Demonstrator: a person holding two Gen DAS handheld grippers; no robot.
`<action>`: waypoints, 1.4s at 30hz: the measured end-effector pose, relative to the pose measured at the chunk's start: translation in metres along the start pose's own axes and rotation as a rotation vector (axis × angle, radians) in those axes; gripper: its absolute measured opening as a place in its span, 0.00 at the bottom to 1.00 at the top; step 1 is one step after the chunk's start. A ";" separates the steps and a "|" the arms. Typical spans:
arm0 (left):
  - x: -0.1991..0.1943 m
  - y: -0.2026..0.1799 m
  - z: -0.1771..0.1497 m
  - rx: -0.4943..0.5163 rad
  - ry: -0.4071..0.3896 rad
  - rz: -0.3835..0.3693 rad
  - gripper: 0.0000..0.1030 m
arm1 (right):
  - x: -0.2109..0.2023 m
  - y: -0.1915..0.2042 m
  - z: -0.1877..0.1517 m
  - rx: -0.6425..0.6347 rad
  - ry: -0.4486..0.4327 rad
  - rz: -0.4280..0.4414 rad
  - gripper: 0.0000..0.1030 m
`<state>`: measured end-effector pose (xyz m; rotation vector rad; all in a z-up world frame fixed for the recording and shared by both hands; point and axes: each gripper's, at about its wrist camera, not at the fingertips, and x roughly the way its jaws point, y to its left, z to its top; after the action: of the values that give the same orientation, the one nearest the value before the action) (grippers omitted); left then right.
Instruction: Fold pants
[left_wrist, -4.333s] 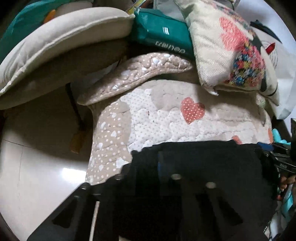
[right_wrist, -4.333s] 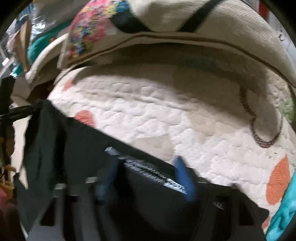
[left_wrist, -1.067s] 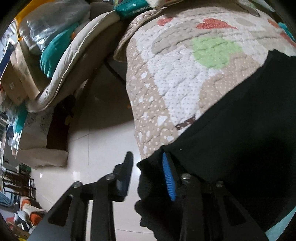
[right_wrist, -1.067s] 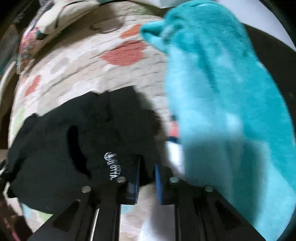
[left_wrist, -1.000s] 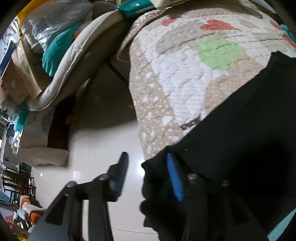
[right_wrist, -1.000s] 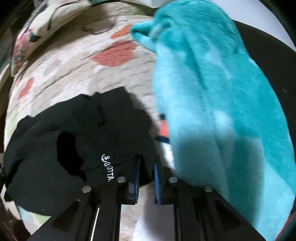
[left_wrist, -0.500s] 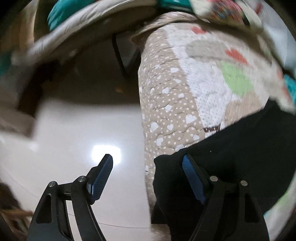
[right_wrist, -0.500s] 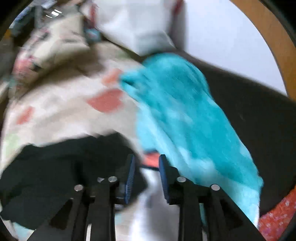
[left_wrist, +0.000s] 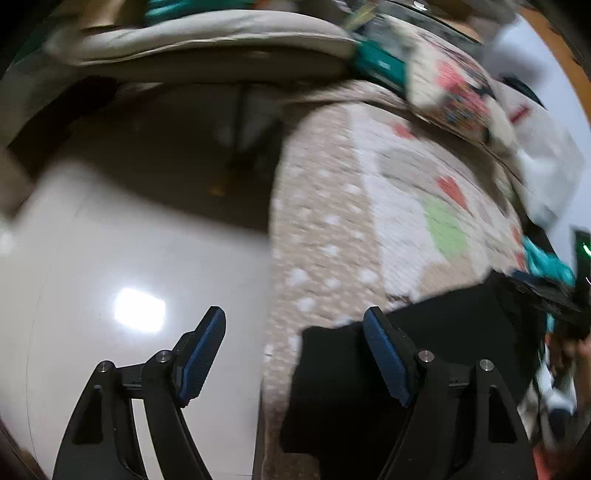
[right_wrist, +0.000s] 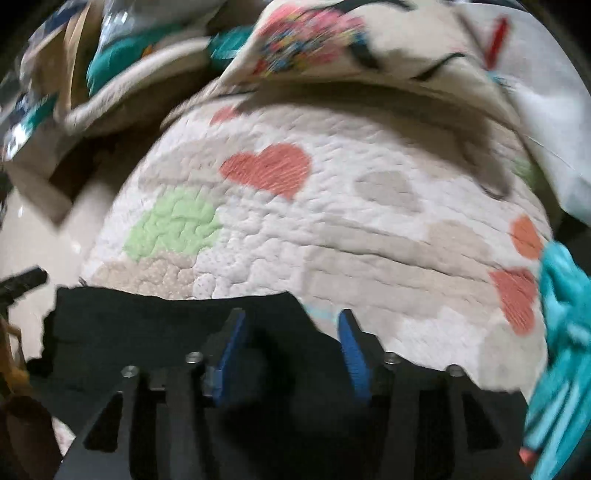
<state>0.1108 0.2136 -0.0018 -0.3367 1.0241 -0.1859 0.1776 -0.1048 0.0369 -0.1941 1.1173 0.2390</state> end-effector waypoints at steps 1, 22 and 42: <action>0.005 -0.007 -0.001 0.051 0.021 -0.006 0.74 | 0.006 0.001 0.003 -0.013 0.017 0.007 0.57; -0.004 0.048 0.025 -0.167 0.026 0.120 0.21 | -0.017 0.027 0.020 -0.005 -0.103 -0.131 0.13; -0.015 -0.003 -0.085 -0.258 0.267 -0.142 0.26 | -0.005 0.305 -0.014 -0.758 0.108 0.306 0.32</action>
<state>0.0302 0.1999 -0.0287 -0.6325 1.2927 -0.2314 0.0766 0.1831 0.0254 -0.7150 1.1184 0.9343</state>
